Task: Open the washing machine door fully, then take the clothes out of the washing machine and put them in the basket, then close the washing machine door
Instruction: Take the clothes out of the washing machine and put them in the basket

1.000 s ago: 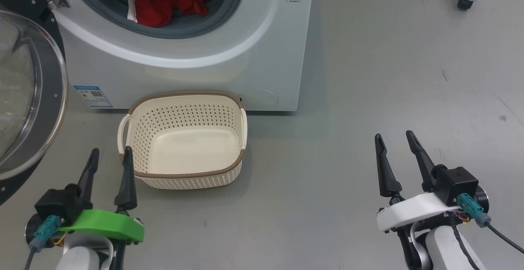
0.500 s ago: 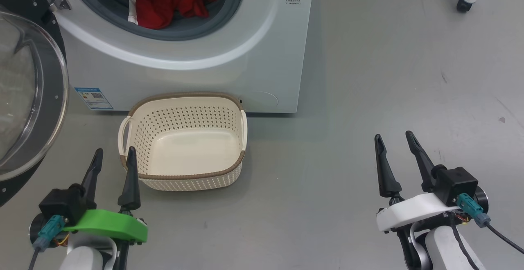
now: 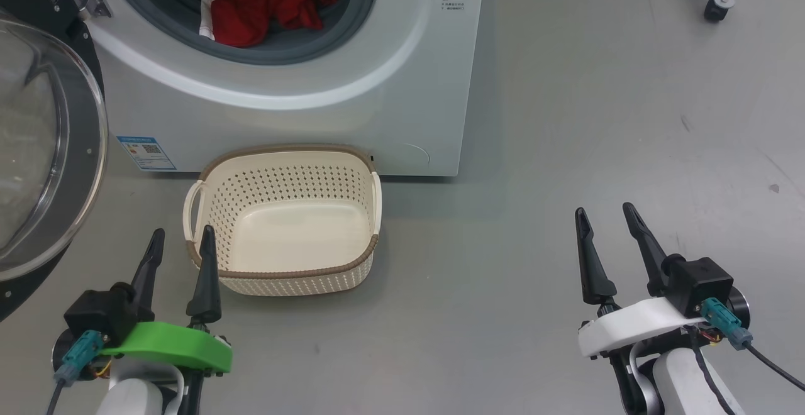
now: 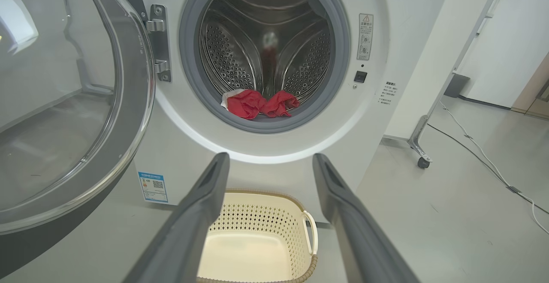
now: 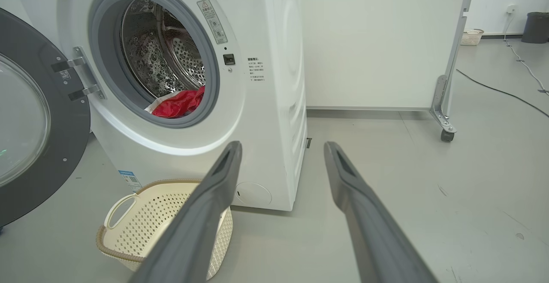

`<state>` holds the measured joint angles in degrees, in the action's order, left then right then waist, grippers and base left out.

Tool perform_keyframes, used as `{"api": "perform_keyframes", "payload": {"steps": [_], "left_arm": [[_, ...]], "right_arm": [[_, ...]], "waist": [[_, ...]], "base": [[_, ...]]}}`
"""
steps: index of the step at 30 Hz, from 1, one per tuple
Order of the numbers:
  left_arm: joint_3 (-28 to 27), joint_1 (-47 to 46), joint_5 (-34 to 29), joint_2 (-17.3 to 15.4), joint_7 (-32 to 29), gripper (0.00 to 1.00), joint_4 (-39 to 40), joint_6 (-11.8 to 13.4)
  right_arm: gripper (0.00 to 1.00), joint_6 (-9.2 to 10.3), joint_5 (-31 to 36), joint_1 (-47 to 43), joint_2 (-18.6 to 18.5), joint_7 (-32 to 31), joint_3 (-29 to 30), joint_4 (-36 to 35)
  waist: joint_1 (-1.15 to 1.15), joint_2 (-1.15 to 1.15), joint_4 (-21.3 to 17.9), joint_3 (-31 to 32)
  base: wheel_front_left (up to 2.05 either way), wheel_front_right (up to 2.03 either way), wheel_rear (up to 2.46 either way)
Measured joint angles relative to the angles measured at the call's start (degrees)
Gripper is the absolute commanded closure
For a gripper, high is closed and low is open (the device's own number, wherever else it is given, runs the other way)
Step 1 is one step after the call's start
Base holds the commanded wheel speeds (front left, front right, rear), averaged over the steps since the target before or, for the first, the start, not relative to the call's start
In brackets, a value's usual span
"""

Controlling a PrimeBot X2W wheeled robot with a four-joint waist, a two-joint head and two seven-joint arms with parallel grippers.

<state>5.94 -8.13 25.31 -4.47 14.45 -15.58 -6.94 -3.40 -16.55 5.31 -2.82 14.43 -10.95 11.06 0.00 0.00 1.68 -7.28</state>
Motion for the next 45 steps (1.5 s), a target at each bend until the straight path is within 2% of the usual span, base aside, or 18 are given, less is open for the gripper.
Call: {"api": "perform_keyframes", "payload": {"steps": [26,30,34,45], "left_arm": [[0.3,0.2,-0.2,-1.1,0.0,0.0,0.8,0.0],[2.1,0.3,-0.2,-1.1,0.0,0.0,0.7,0.0],[2.3,1.2,2.0,-0.7,0.0,0.0,-0.2,0.0],[2.4,1.7,2.4,-0.9,0.0,0.0,-0.3,0.0]], "right_arm": [[0.0,-0.05,0.0,-0.2,0.0,0.0,-0.2,0.8],[0.0,-0.05,0.0,-0.2,0.0,0.0,-0.2,0.8],[0.0,-0.05,0.0,-0.2,0.0,0.0,-0.2,0.8],[0.0,-0.05,0.0,-0.3,0.0,0.0,-0.1,0.7]], "waist": [[0.0,0.0,0.5,1.2],[0.0,0.0,0.5,1.1],[0.0,0.0,0.6,0.9],[0.0,0.0,0.6,0.3]], "base": [[1.08,-1.08,0.0],[1.19,-1.19,0.0],[1.07,-1.07,0.0],[0.76,-0.76,0.0]]}}
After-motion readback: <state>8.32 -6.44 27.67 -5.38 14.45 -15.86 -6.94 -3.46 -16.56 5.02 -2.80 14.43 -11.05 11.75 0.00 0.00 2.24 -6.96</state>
